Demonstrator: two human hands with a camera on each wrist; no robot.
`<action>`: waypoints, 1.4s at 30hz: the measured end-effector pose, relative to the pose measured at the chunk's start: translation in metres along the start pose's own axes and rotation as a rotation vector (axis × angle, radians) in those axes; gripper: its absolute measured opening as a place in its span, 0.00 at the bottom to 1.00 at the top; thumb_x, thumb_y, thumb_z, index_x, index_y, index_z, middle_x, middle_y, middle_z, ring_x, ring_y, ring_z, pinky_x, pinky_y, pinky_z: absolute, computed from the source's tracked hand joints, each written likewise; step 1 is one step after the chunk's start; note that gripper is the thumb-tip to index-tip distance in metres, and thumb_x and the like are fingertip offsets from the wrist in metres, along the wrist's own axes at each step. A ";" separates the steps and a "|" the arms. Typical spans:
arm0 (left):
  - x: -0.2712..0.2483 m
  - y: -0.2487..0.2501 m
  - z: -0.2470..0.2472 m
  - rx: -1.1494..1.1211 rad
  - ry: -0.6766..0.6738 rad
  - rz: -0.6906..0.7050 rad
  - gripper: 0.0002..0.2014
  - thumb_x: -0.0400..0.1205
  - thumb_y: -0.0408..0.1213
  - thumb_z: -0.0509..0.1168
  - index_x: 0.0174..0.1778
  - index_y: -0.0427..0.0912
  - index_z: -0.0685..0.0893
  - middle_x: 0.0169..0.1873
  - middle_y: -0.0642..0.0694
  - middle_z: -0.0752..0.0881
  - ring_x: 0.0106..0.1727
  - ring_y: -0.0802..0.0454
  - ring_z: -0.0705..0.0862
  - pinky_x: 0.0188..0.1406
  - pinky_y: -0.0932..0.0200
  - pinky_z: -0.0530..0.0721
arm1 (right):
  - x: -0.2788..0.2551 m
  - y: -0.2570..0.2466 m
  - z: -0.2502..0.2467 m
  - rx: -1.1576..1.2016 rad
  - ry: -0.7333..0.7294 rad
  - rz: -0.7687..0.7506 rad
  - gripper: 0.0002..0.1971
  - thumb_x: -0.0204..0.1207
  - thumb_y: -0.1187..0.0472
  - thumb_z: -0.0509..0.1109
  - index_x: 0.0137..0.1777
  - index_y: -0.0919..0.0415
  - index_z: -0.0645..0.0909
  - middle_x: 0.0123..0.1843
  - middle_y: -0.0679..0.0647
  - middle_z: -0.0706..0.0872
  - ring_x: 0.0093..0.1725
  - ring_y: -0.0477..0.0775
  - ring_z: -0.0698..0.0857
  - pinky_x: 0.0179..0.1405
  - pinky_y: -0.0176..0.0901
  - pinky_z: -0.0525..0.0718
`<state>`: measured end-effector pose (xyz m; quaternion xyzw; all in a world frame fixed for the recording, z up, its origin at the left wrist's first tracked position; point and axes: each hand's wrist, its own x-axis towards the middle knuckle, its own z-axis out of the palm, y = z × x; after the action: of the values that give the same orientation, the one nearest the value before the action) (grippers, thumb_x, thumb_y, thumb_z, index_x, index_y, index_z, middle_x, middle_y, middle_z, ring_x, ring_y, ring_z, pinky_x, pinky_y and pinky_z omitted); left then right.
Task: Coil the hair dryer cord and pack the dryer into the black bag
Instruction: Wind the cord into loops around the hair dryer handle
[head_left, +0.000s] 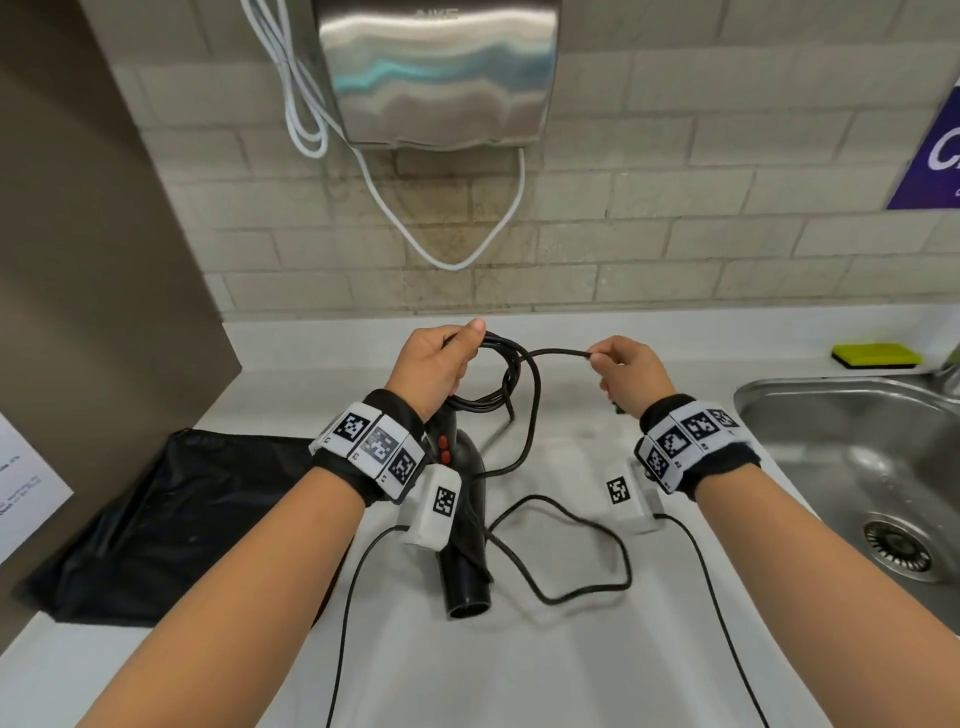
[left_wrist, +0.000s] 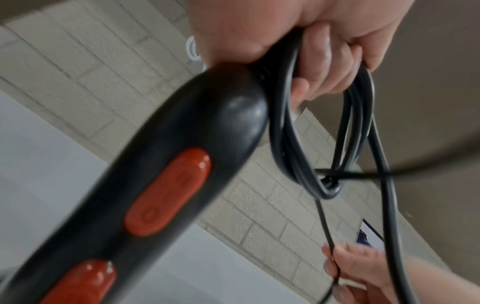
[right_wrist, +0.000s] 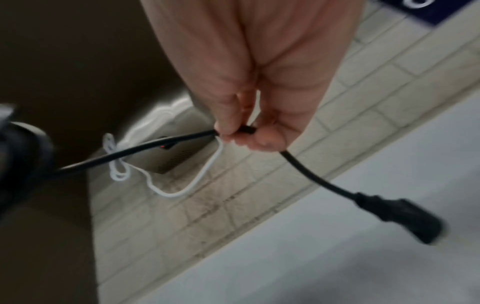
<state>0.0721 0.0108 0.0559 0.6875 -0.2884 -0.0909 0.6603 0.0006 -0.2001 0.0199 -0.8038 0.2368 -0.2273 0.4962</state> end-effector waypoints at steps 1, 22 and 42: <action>-0.001 0.000 -0.003 -0.003 0.014 0.000 0.23 0.84 0.41 0.59 0.21 0.47 0.65 0.16 0.58 0.61 0.19 0.59 0.57 0.23 0.61 0.55 | 0.004 0.011 -0.004 -0.035 0.067 0.046 0.06 0.81 0.65 0.59 0.46 0.60 0.77 0.33 0.53 0.77 0.30 0.49 0.74 0.20 0.27 0.74; -0.003 -0.002 -0.014 -0.057 0.117 -0.037 0.22 0.85 0.43 0.57 0.24 0.45 0.65 0.18 0.56 0.62 0.18 0.60 0.59 0.18 0.68 0.61 | -0.043 -0.027 0.070 0.203 -0.712 -0.148 0.27 0.74 0.72 0.59 0.68 0.45 0.66 0.60 0.47 0.78 0.22 0.42 0.75 0.21 0.36 0.69; -0.003 0.002 -0.010 -0.082 0.041 -0.033 0.21 0.86 0.42 0.56 0.25 0.44 0.65 0.16 0.58 0.64 0.17 0.62 0.59 0.18 0.69 0.58 | -0.030 -0.029 0.081 0.236 -0.590 -0.284 0.09 0.67 0.70 0.65 0.38 0.53 0.79 0.37 0.54 0.79 0.32 0.38 0.78 0.38 0.30 0.75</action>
<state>0.0746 0.0210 0.0586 0.6663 -0.2595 -0.0995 0.6920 0.0308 -0.1144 0.0095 -0.7968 -0.0591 -0.0779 0.5962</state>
